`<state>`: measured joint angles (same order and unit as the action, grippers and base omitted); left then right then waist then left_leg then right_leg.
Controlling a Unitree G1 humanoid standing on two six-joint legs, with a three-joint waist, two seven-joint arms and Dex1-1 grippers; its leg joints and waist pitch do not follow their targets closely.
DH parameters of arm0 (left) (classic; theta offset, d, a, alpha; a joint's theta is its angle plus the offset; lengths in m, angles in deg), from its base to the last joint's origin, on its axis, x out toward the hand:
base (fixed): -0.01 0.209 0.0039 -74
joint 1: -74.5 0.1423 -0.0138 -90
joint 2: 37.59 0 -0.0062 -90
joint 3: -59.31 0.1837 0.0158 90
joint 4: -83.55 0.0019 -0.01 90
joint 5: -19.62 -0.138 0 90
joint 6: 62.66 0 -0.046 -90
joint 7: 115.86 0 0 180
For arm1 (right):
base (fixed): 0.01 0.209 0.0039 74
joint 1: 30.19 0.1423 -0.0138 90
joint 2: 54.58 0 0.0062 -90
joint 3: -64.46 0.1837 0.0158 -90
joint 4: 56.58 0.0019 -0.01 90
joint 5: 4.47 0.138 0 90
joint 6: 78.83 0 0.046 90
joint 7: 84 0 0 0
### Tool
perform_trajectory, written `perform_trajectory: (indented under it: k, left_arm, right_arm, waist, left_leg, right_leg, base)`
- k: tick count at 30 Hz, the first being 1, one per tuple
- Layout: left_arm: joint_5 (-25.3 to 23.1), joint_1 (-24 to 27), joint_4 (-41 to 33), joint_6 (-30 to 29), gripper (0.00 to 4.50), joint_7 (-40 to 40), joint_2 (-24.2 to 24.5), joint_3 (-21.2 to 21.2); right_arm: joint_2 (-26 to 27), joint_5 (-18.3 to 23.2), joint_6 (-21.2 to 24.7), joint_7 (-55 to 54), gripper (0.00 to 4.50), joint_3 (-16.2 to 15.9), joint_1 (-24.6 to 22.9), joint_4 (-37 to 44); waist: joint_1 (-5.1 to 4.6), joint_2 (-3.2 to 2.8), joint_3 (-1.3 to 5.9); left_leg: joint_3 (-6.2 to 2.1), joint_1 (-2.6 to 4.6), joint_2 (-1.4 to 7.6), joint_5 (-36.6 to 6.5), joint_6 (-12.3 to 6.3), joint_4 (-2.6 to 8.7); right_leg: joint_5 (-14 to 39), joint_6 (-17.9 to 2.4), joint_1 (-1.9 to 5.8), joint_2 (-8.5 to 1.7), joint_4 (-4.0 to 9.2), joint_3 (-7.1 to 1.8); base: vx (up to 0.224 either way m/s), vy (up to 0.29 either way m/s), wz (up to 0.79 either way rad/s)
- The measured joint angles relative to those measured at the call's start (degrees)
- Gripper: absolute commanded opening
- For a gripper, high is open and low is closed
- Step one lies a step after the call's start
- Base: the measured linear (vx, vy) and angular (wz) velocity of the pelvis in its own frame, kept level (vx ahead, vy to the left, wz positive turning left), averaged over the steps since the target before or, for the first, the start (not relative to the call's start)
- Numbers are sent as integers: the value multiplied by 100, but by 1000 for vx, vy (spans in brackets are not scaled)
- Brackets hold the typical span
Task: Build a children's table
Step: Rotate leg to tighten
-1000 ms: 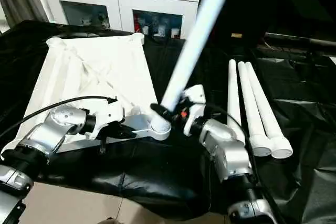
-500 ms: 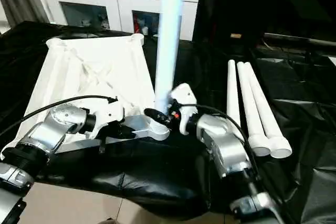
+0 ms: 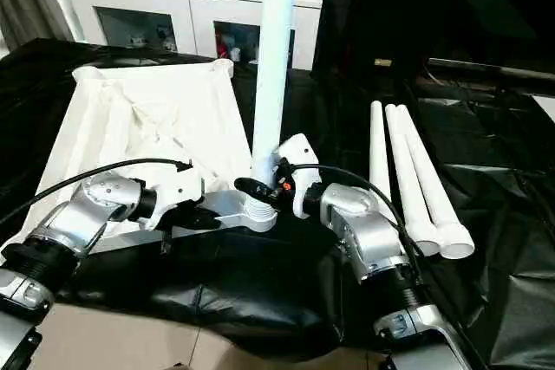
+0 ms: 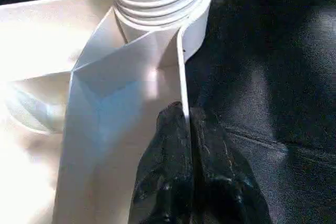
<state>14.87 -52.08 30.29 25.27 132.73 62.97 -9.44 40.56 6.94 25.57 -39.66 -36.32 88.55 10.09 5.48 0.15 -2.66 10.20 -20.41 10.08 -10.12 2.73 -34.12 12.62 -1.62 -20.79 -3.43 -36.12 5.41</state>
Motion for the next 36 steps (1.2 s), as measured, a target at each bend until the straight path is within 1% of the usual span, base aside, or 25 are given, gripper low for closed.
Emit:
perform_trajectory:
  k: [1,5,10,13,16,19,22,24,27,30,32,34,36]
  left_arm:
    - [0,0,-2,-3,0,12,5,-2]
    - [-4,-1,21,3,0,-36,-5,-7]
    - [-12,0,59,-29,0,-77,-25,-3]
    - [-10,0,57,-37,0,-56,-24,-5]
    - [-8,1,51,-48,0,-15,-23,-4]
    - [-7,0,51,-51,0,-8,-22,-4]
    - [1,0,29,-163,0,-33,-34,-8]
    - [-4,0,22,-327,0,-147,-93,-56]
    - [-52,0,-10,-622,0,-503,-283,-137]
    - [-184,-114,18,-1230,0,-1252,-809,-248]
    - [-262,-254,101,-1553,0,-1637,-1101,-229]
    - [-311,-333,154,-1782,0,-1899,-1306,-223]
    - [-392,-432,206,-1998,0,-2126,-1489,-220]
  right_arm:
    - [2,0,-13,9,185,-5,1,-2]
    - [17,-5,-122,23,185,-2,13,-92]
    - [41,-13,-180,-6,185,1,3,-158]
    - [36,-14,-212,41,185,1,-11,-158]
    - [1,-17,-233,128,185,-13,-9,-171]
    - [-6,-20,-273,178,185,-17,8,-219]
    - [10,-21,-279,124,185,-14,25,-252]
    - [106,-62,-360,-101,185,29,32,-332]
    - [310,-133,-445,-719,185,172,97,-538]
    - [604,-279,-516,-1753,184,429,360,-1001]
    - [694,-365,-517,-2300,184,504,531,-1256]
    - [801,-428,-518,-2673,184,599,665,-1452]
    - [884,-449,-521,-2978,184,665,821,-1674]
  waist:
    - [-14,-1,1]
    - [-18,-2,2]
    - [-21,-2,1]
    - [-24,4,5]
    - [-24,18,17]
    - [-25,17,20]
    - [-25,20,21]
    - [-33,20,21]
    - [-56,19,21]
    - [-89,11,13]
    - [-138,8,10]
    - [-205,-5,2]
    - [-229,-11,-3]
  left_leg:
    - [0,0,0,0,0,2]
    - [0,2,-1,0,0,5]
    - [0,39,-3,-1,1,14]
    - [0,40,-9,-1,1,50]
    - [0,40,-10,-1,1,55]
    - [0,40,-10,-1,1,56]
    - [0,43,-10,-1,1,60]
    - [0,45,-10,-1,2,61]
    - [-1,49,-11,-1,2,63]
    - [-13,46,-12,-2,2,75]
    - [-18,45,-17,-3,1,82]
    - [-28,46,-21,-4,-1,111]
    - [-29,45,-25,-5,-3,125]
  right_leg:
    - [1,1,0,0,2,0]
    - [2,2,0,0,4,0]
    - [4,7,-2,0,13,0]
    - [4,7,2,0,47,0]
    - [4,6,5,0,51,0]
    - [4,6,6,0,51,-1]
    - [4,6,5,0,51,0]
    - [4,6,4,0,51,0]
    - [4,7,-1,0,63,2]
    - [5,8,-1,0,126,21]
    - [5,8,8,0,178,27]
    - [5,8,31,-1,272,45]
    - [5,8,43,-3,330,55]
  base:
    - [0,0,0]
    - [0,0,0]
    - [0,0,0]
    - [0,0,0]
    - [0,0,0]
    - [0,0,0]
    - [0,0,0]
    - [0,0,0]
    - [0,0,0]
    - [0,0,0]
    - [0,0,0]
    - [0,0,0]
    - [-28,51,-8]
